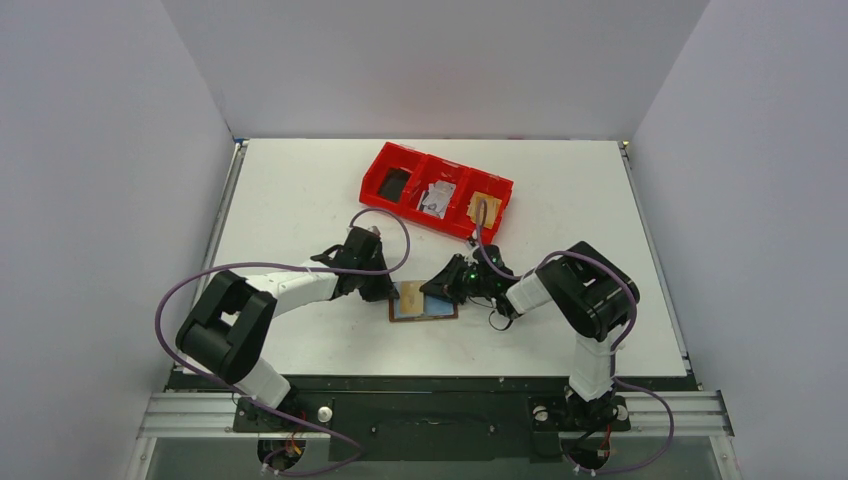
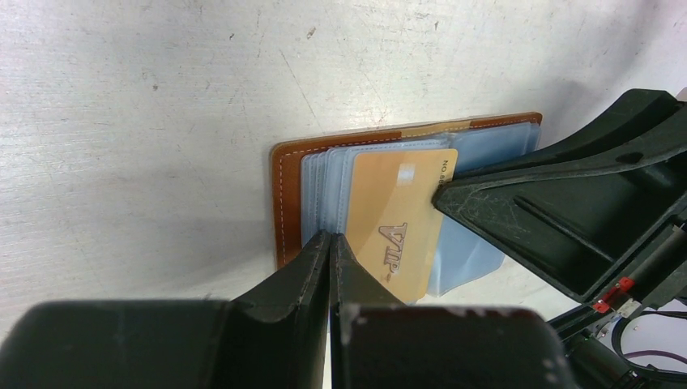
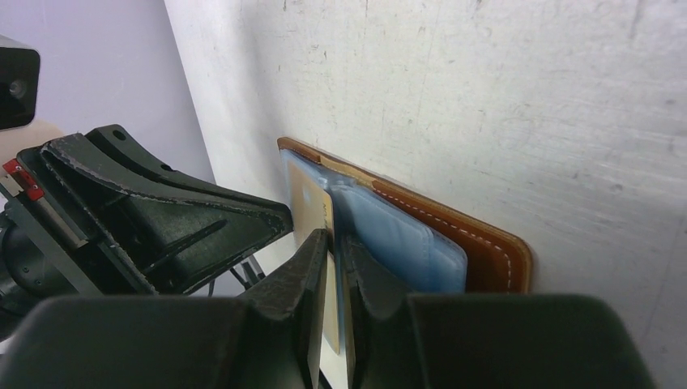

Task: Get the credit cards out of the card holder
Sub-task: Remove the credit card from the card holder.

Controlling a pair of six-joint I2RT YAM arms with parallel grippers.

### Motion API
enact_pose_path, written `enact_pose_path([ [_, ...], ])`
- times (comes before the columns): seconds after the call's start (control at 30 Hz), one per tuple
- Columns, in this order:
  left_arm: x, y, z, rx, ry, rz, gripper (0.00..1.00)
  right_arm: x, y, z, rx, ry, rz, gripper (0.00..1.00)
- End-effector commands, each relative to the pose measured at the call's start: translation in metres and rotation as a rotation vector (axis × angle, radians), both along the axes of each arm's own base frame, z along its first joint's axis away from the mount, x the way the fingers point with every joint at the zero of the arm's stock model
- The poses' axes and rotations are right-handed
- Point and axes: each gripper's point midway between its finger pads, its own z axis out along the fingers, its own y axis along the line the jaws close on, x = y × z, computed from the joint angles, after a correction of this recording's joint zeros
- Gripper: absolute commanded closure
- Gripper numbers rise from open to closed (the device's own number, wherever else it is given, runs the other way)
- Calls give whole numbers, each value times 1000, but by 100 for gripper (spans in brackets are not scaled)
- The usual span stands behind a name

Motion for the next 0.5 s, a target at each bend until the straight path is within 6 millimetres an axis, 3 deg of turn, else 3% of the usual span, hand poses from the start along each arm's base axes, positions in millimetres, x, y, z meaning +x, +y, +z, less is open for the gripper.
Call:
enact_pose_path([
  [0.0, -34, 36, -45, 183, 133, 5, 100, 5, -4, -1, 0, -21, -23, 92],
  [0.47, -37, 42, -53, 207, 154, 23, 100, 7, -15, -2, -36, -23, -42, 100],
])
